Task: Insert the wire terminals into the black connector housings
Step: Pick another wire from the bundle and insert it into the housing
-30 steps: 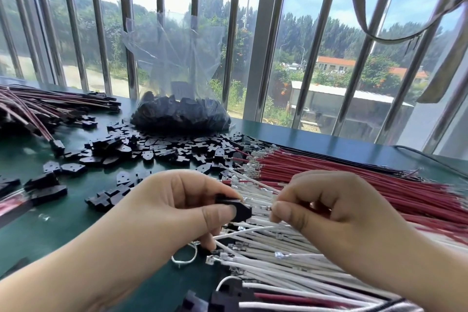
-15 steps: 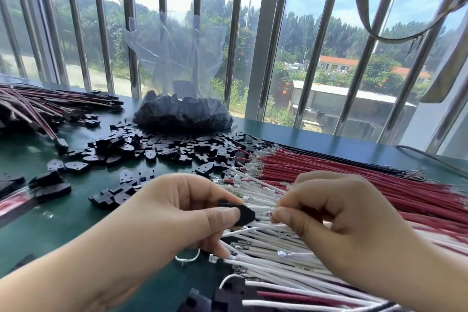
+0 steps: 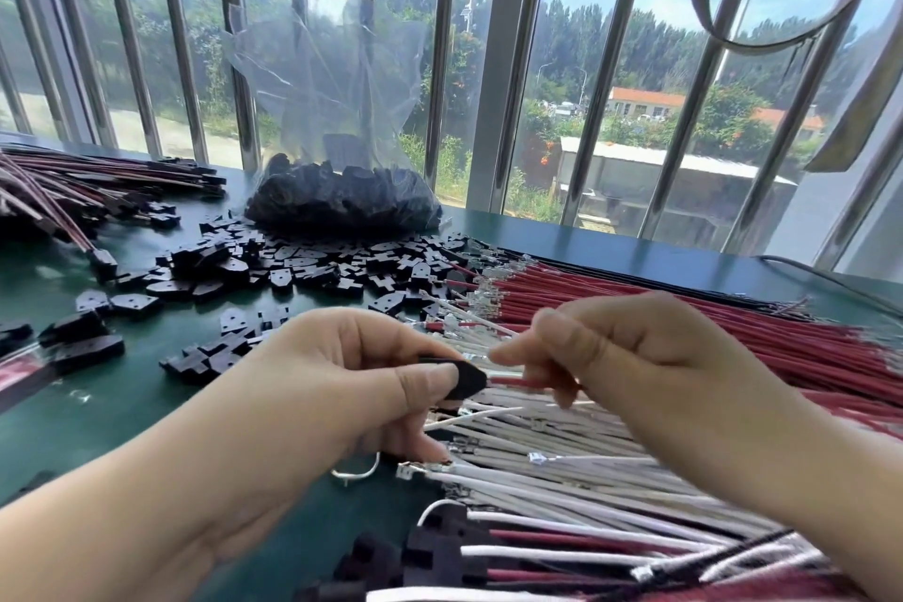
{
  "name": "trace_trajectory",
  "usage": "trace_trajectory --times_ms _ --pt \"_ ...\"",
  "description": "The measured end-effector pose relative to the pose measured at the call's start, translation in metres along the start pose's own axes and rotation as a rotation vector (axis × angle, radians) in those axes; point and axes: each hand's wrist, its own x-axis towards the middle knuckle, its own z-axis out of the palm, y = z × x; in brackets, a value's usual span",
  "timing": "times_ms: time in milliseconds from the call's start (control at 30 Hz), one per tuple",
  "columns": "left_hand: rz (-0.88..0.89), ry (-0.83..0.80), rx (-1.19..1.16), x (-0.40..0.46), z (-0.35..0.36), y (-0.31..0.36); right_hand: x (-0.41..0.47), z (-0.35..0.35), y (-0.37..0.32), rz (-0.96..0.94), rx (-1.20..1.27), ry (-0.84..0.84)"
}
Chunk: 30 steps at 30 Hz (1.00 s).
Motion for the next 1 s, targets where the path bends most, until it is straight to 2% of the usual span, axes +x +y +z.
trace_trajectory --times_ms 67,133,433,500,533,633,667,733,800,833,900,967,1000 --pt "-0.029 0.005 -0.025 0.001 -0.001 -0.001 0.002 -0.007 0.001 0.106 0.091 -0.014" --pt "-0.034 0.016 -0.039 0.001 -0.003 -0.003 0.002 -0.009 0.001 0.133 0.026 -0.067" --pt "-0.029 -0.002 0.046 -0.002 -0.002 -0.001 -0.003 0.010 -0.001 -0.042 -0.092 0.048" --pt "-0.019 -0.007 0.059 -0.002 0.000 -0.002 -0.003 0.007 0.000 -0.033 -0.094 -0.004" --pt "-0.019 -0.012 0.063 -0.002 -0.001 -0.003 -0.001 0.003 0.002 -0.020 -0.106 -0.080" --pt "-0.036 -0.043 0.120 -0.001 -0.003 -0.007 0.018 -0.021 0.016 0.125 -0.189 -0.366" --pt "-0.039 -0.042 0.130 0.000 -0.005 -0.006 0.030 -0.031 0.026 0.195 -0.224 -0.355" --pt "-0.034 -0.035 0.121 0.003 -0.009 -0.005 0.061 -0.053 0.057 0.293 -0.289 -0.121" --pt "-0.035 -0.076 0.111 0.007 -0.011 -0.003 0.087 -0.073 0.085 0.355 -0.552 0.027" --pt "-0.038 -0.098 0.106 0.008 -0.012 -0.002 0.097 -0.080 0.098 0.401 -0.674 0.015" --pt "-0.033 -0.169 0.115 0.009 -0.014 -0.002 0.108 -0.086 0.121 0.469 -0.803 -0.110" --pt "-0.027 -0.215 0.118 0.010 -0.014 -0.001 0.115 -0.085 0.130 0.521 -0.772 -0.206" --pt "-0.019 -0.215 0.121 0.011 -0.015 0.000 0.118 -0.083 0.131 0.519 -0.710 -0.169"
